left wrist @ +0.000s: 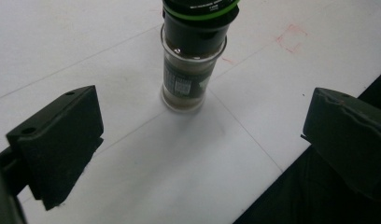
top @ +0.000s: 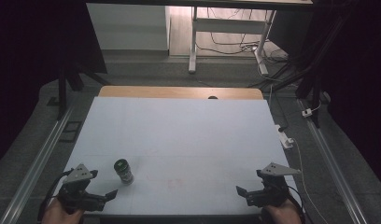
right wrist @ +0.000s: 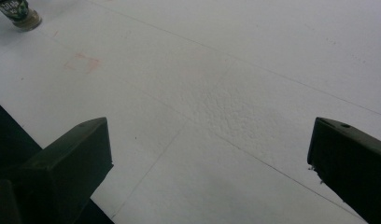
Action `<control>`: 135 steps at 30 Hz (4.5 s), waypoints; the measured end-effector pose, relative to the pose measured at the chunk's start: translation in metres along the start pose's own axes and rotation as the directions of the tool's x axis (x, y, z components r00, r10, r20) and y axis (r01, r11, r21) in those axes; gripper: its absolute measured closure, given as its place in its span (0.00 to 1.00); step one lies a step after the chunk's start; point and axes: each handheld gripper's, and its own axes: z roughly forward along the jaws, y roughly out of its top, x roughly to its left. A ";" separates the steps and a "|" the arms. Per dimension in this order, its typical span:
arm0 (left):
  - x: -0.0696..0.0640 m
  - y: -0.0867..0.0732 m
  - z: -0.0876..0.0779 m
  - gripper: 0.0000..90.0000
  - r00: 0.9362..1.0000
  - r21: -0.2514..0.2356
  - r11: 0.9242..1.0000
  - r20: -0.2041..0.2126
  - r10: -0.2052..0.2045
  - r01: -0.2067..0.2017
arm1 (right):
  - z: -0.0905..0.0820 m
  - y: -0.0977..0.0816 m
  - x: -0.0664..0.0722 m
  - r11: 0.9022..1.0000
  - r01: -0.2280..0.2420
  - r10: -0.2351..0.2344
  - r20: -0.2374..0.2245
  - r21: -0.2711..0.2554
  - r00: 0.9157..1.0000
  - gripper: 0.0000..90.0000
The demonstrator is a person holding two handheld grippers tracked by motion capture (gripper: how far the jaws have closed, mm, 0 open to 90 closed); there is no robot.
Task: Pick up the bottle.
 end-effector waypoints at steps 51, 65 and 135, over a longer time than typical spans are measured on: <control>0.008 0.032 0.068 0.23 0.993 0.155 0.982 -0.046 0.113 -0.105 | 0.001 0.000 0.002 1.000 0.027 -0.027 -0.002 0.011 1.000 0.00; 0.006 0.032 0.065 0.59 0.993 0.153 0.982 -0.013 0.116 -0.113 | 0.001 0.000 0.003 0.999 0.033 -0.033 -0.004 0.012 0.999 0.00; -0.041 0.149 0.069 0.60 0.925 0.091 0.947 0.260 0.277 -0.309 | 0.002 0.001 0.002 1.000 0.024 -0.024 -0.013 0.015 1.000 0.00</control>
